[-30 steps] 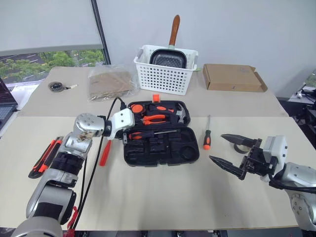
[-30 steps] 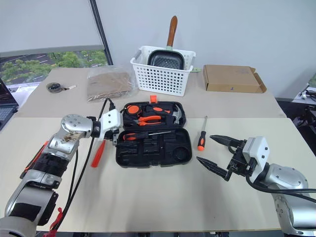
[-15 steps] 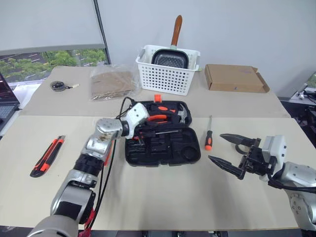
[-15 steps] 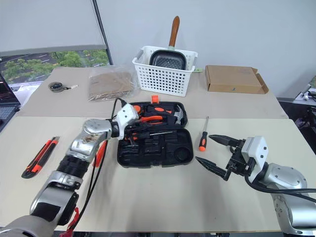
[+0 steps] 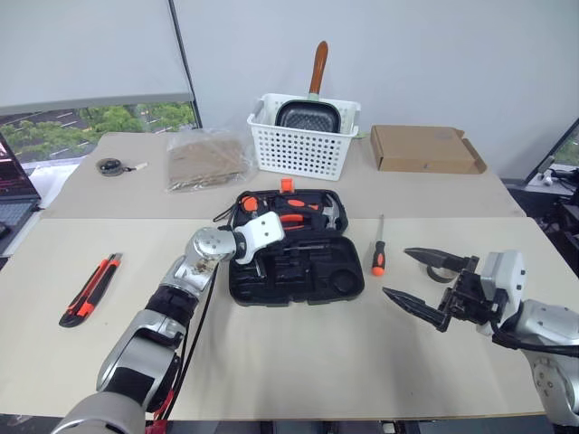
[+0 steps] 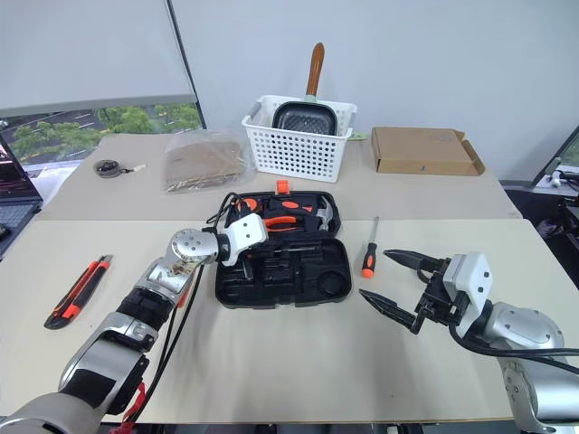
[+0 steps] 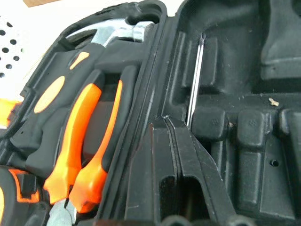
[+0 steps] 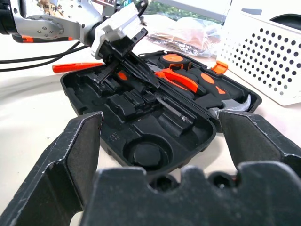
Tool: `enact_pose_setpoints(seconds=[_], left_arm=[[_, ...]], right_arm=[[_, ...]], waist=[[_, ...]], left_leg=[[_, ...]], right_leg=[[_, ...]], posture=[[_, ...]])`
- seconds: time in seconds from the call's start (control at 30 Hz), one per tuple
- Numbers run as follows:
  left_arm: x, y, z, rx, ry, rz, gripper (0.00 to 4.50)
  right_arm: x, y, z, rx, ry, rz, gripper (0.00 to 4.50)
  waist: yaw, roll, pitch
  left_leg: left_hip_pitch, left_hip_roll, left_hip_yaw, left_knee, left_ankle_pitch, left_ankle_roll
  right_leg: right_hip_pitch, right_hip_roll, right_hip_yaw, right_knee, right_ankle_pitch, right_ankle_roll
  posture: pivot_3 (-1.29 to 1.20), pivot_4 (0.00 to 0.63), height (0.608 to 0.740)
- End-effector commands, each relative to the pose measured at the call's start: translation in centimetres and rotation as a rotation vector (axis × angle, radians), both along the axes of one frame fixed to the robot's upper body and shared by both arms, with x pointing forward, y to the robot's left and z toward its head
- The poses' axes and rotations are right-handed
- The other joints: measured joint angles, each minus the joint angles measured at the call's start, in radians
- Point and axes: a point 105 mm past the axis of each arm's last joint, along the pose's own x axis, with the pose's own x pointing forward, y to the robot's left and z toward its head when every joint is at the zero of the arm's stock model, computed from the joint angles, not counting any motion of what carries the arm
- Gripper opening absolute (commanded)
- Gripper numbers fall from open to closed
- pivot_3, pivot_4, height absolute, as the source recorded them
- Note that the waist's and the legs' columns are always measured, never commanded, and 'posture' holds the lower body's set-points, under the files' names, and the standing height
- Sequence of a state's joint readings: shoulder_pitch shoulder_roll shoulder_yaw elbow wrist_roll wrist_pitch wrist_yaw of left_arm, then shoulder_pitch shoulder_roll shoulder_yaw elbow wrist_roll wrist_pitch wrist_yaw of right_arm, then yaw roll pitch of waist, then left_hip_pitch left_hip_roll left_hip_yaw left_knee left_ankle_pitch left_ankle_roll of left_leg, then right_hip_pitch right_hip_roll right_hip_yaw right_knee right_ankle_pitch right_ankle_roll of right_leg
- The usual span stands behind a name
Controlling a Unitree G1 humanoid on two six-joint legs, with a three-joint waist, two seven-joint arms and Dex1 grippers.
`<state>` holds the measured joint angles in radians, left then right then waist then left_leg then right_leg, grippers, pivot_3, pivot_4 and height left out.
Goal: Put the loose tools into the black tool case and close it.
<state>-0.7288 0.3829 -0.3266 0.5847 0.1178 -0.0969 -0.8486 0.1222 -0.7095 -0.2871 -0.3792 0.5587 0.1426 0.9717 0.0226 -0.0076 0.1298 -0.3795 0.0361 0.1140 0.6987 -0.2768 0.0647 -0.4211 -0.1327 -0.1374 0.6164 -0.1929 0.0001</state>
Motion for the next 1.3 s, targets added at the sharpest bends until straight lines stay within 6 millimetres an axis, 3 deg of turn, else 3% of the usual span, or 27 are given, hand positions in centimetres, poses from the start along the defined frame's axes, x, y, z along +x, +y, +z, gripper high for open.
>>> enact_pose_setpoints(seconds=[0.03,0.2,0.4,0.57,0.67,0.77,0.93,0.97,1.07,1.1,1.17,1.3], left_arm=[[-1.0,2.6,-5.5,0.124,0.143,0.081,0.02],[-0.2,2.4,-4.0,0.042,0.102,0.11,0.02],[-0.1,1.3,2.9,-0.297,0.049,0.079,0.02],[-3.2,1.5,8.0,-0.468,0.078,-0.087,0.02],[-4.9,1.9,9.3,-0.468,0.126,-0.156,1.18],[-6.9,2.4,9.8,-0.418,0.184,-0.228,2.16],[-9.5,3.2,10.8,-0.326,0.247,-0.303,4.22],[-9.8,3.3,11.0,-0.316,0.25,-0.312,4.41],[-10.6,3.4,11.5,-0.289,0.256,-0.324,4.41],[-10.8,3.5,11.6,-0.282,0.259,-0.324,4.5],[-11.1,3.5,11.5,-0.268,0.263,-0.321,4.5],[-11.1,3.6,11.1,-0.255,0.261,-0.297,4.5]], right_arm=[[0.4,-0.4,0.4,-0.039,-0.01,-0.036,4.5],[1.1,-0.4,0.0,-0.054,0.004,-0.067,4.5],[4.3,-1.1,-0.2,-0.04,0.035,-0.295,4.5],[7.4,-0.7,-0.9,-0.019,0.17,-0.462,4.5],[9.0,-0.6,-1.2,0.009,0.261,-0.542,4.5],[10.3,-0.4,-2.0,0.009,0.352,-0.612,4.5],[11.6,-0.7,-4.2,-0.052,0.477,-0.724,4.5],[11.7,-0.7,-4.6,-0.07,0.491,-0.736,4.5],[12.0,-0.9,-5.5,-0.111,0.517,-0.764,4.5],[12.0,-0.9,-5.6,-0.118,0.518,-0.765,3.94],[12.1,-0.9,-5.7,-0.124,0.516,-0.767,3.47],[12.6,-1.0,-5.3,-0.109,0.497,-0.793,1.96]], waist=[[-0.002,0.001,-0.001],[-0.005,0.001,-0.002],[-0.011,-0.002,0.001],[-0.012,-0.008,0.005],[-0.012,-0.008,0.005],[-0.011,-0.007,0.005],[-0.007,-0.007,0.006],[-0.009,-0.007,0.006],[-0.012,-0.007,0.006],[-0.012,-0.007,0.006],[-0.012,-0.007,0.006],[-0.013,-0.007,0.006]], left_leg=[[0.001,0.0,0.0,0.0,0.0,0.0],[0.003,0.0,0.0,0.0,-0.004,-0.008],[0.0,0.0,0.001,0.0,-0.003,-0.01],[-0.016,0.0,0.002,0.0,0.006,-0.004],[-0.017,-0.002,0.004,-0.001,0.01,-0.012],[-0.017,-0.003,0.004,-0.001,0.008,-0.008],[-0.02,-0.005,0.003,-0.002,0.006,-0.006],[-0.02,-0.005,0.002,-0.002,0.006,-0.006],[-0.02,-0.005,0.003,-0.002,0.006,-0.006],[-0.019,-0.005,0.003,-0.002,0.006,-0.006],[-0.019,-0.005,0.003,-0.002,0.006,-0.006],[-0.019,-0.004,0.002,-0.002,0.007,-0.007]], right_leg=[[0.0,0.0,0.001,0.0,0.0,0.0],[0.0,0.0,0.004,0.003,0.0,0.0],[-0.005,0.0,0.006,0.007,0.0,0.0],[-0.021,0.003,0.008,0.009,0.001,-0.002],[-0.021,0.003,0.009,0.008,0.004,-0.01],[-0.02,0.003,0.009,0.005,0.003,-0.009],[-0.02,0.004,0.009,0.0,0.0,-0.002],[-0.02,0.004,0.009,-0.001,0.0,-0.002],[-0.019,0.004,0.011,-0.002,0.0,0.0],[-0.019,0.004,0.011,-0.002,0.0,0.0],[-0.018,0.006,0.011,-0.002,0.0,0.0],[-0.018,0.008,0.013,-0.001,0.0,0.0]], posture=[[0.0,0.15,0.7],[0.0,0.15,0.7],[0.0,0.15,0.7],[0.0,0.15,0.7],[0.0,0.15,0.7],[0.0,0.15,0.7],[0.0,0.15,0.7],[0.0,0.15,0.7],[0.0,0.15,0.7],[0.0,0.15,0.7],[0.0,0.15,0.7],[0.0,0.15,0.7]])
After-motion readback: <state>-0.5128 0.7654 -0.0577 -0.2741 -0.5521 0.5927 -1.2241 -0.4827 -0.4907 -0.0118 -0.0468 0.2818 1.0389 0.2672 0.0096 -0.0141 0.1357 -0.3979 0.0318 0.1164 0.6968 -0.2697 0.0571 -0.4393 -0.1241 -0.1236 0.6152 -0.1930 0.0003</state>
